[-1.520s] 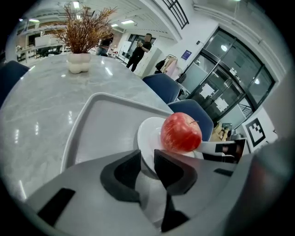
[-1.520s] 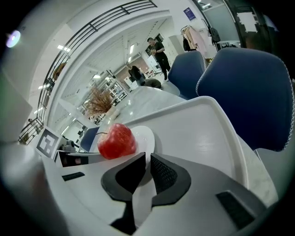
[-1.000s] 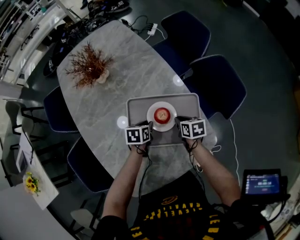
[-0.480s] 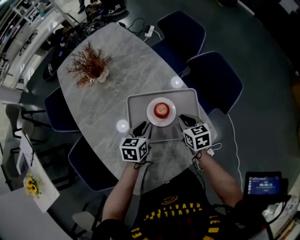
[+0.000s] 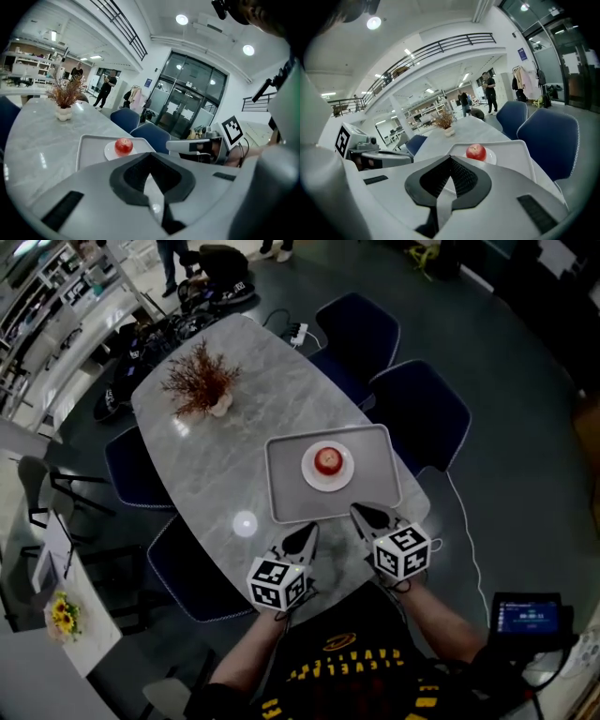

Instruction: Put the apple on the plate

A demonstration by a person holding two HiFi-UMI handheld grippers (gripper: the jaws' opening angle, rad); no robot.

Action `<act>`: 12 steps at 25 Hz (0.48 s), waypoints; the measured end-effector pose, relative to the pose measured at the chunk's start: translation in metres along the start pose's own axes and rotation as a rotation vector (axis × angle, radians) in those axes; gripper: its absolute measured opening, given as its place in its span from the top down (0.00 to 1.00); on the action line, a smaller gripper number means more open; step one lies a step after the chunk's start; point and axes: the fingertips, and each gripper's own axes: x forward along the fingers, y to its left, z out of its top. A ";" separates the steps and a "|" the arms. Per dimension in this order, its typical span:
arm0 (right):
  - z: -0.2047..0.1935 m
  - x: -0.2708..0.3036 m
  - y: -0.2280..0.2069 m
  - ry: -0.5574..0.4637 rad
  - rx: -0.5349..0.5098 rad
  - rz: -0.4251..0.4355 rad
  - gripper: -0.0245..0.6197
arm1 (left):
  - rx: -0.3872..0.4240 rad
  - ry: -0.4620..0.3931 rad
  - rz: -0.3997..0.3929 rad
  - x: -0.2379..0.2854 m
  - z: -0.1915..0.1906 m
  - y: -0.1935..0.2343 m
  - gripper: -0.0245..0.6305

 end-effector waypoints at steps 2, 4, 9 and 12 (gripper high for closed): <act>0.000 -0.020 0.035 -0.049 0.017 0.010 0.95 | -0.086 -0.025 -0.036 -0.031 -0.006 -0.018 0.96; 0.000 -0.032 0.060 -0.088 0.008 0.027 0.95 | -0.138 -0.054 -0.057 -0.050 -0.006 -0.031 0.96; 0.013 -0.047 0.065 -0.194 -0.042 0.039 0.95 | -0.044 -0.133 -0.029 -0.050 0.012 -0.048 0.96; 0.022 -0.056 0.066 -0.246 -0.070 0.024 0.95 | 0.026 -0.172 -0.012 -0.050 0.021 -0.056 0.96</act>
